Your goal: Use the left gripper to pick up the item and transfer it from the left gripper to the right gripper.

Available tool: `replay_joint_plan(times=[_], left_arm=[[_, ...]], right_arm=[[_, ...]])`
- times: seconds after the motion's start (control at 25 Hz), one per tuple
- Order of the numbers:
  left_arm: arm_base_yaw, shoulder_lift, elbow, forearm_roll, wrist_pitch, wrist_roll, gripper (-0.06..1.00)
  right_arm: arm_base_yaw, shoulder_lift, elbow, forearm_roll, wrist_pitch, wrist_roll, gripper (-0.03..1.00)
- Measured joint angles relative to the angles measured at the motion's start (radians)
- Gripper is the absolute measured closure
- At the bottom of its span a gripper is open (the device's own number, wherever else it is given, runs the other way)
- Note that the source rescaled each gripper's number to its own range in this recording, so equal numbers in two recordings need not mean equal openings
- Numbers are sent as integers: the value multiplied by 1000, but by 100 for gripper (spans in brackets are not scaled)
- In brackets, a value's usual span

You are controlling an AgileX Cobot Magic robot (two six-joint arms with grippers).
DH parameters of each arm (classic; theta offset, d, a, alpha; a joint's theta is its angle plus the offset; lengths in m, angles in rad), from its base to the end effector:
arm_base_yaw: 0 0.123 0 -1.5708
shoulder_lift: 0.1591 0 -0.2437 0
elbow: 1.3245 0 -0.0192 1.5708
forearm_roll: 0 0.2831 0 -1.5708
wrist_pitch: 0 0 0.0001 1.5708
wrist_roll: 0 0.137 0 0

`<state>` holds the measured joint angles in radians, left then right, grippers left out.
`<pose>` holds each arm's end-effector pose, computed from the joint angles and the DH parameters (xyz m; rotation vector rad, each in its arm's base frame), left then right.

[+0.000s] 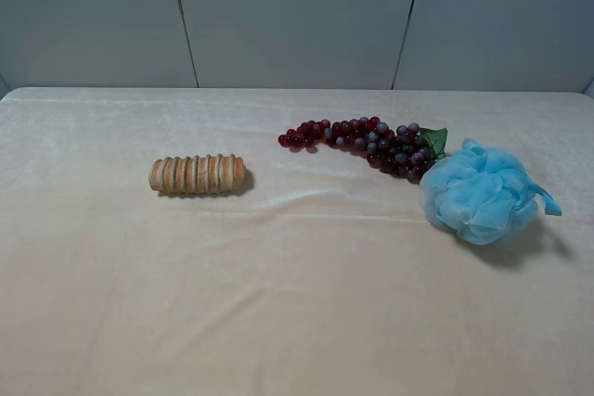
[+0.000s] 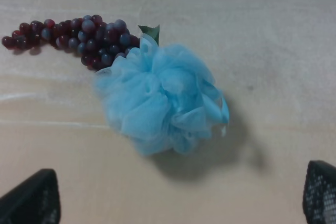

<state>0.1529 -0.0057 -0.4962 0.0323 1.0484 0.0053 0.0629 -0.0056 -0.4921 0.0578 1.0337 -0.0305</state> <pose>0.1048 0.0200 0.2727 -0.1511 2.0268 0.1382 0.1072 0.0136 0.2732 -0.0959 2.0171 0.0895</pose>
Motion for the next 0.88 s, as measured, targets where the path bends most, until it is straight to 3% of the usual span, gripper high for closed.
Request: replay_joint_plan(times=[0.88], left_arm=[[0, 0, 0, 0, 1, 0, -5]], right_arm=[[0, 0, 0, 2, 0, 0, -3]])
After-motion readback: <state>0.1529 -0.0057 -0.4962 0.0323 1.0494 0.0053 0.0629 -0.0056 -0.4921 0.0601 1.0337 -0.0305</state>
